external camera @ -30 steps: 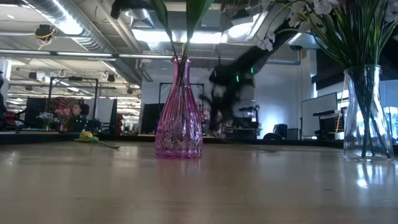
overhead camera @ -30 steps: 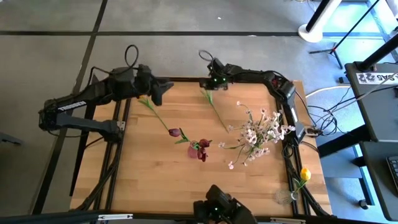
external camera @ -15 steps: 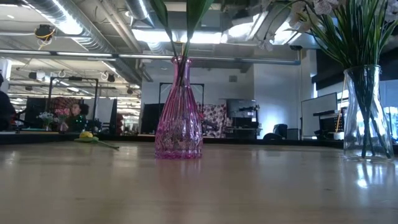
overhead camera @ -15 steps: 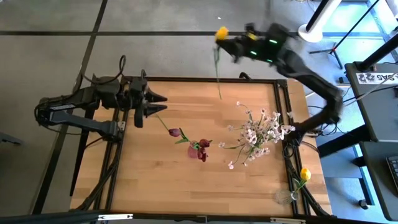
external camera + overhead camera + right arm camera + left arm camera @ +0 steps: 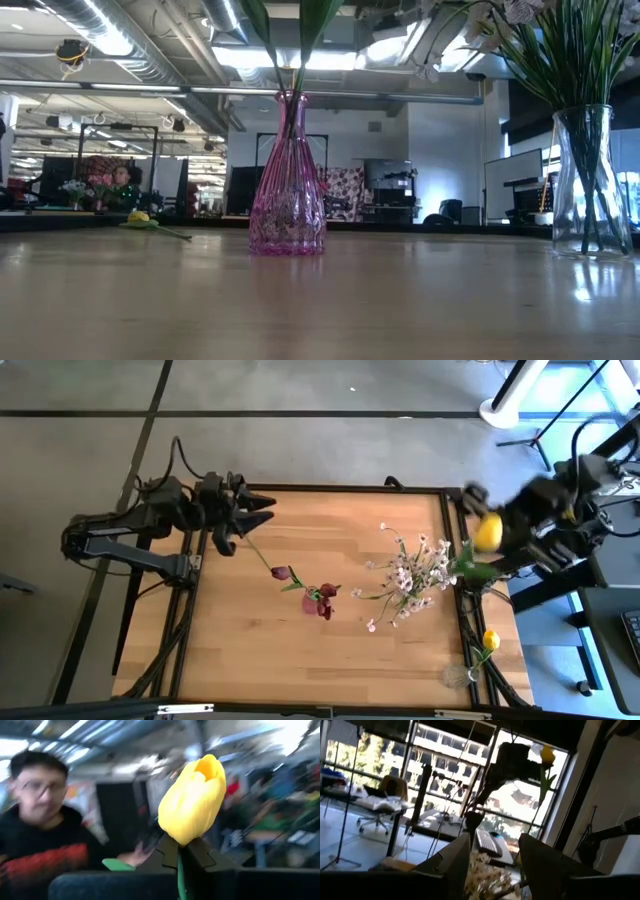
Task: Sort flowers into vase by color
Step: Put the right yellow flower into the bottom transparent vase
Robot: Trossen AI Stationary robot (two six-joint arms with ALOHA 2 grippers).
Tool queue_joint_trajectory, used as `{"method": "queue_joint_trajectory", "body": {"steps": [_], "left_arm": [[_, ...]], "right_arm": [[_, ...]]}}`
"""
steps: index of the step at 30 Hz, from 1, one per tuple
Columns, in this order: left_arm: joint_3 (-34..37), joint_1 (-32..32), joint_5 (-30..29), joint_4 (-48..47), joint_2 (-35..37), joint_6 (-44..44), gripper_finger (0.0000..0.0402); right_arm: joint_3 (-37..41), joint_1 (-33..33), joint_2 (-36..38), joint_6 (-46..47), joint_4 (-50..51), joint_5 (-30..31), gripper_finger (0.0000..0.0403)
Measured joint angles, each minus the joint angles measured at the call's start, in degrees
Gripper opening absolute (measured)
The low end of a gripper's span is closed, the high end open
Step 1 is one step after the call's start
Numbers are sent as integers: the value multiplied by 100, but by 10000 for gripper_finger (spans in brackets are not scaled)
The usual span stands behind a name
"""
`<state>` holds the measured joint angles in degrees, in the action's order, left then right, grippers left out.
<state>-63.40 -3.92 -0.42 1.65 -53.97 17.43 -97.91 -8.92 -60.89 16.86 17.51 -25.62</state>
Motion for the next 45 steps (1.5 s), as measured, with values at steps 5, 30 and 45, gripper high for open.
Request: {"method": "queue_joint_trajectory", "body": {"steps": [5,30,45], "left_arm": [[0,129,12,518,-186,61,167],[0,874,-1144,1317,-382,951,167],[0,889,-1268,1307,-383,1130,167]], "right_arm": [[504,-1463,306,-150,377,-159,3],[3474,-6018,1119,-539,-1502,2216,1],[4809,-6459,1699,-513,-2242,2520,1]]}}
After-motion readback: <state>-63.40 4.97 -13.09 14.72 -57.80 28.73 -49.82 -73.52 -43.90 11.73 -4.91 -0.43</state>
